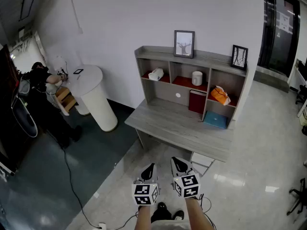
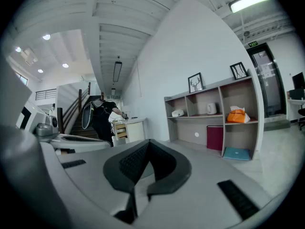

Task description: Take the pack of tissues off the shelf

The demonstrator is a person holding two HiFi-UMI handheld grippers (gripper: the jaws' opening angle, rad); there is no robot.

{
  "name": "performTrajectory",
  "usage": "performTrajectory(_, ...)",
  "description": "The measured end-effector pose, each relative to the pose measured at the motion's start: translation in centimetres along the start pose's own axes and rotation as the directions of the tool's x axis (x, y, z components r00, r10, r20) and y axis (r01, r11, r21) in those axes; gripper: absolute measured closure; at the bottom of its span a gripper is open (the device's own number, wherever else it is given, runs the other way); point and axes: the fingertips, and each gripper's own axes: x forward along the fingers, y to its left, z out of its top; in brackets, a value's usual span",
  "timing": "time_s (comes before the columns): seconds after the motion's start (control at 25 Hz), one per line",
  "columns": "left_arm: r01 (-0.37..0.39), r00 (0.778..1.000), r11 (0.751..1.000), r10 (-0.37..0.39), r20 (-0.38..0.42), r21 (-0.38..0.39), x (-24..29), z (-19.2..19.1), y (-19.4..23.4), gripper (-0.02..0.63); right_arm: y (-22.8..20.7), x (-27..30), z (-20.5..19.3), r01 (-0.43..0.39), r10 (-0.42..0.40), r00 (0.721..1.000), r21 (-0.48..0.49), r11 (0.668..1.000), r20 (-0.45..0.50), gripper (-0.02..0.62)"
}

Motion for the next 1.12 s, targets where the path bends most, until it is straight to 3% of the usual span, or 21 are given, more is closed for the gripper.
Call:
performTrajectory(0.36, 0.023, 1.0, 0.998, -0.023, -0.003, 0.051, 0.4, 1.0, 0.0, 0.598, 0.8, 1.0, -0.3, -0.032, 0.032, 0.999, 0.014, 0.999, -0.005, 0.581)
performTrajectory(0.56, -0.013, 1.0, 0.999, 0.013, -0.017, 0.039, 0.5, 1.0, 1.3, 0.598, 1.0, 2.3, -0.1, -0.049, 0.049, 0.999, -0.004, 0.999, -0.009, 0.581)
performTrajectory(1.12, -0.021, 0.999, 1.0, 0.021, 0.028, -0.001, 5.6, 2.9, 6.3, 0.598, -1.4, 9.0, 0.4, -0.036, 0.036, 0.999, -0.012, 0.999, -0.031, 0.58)
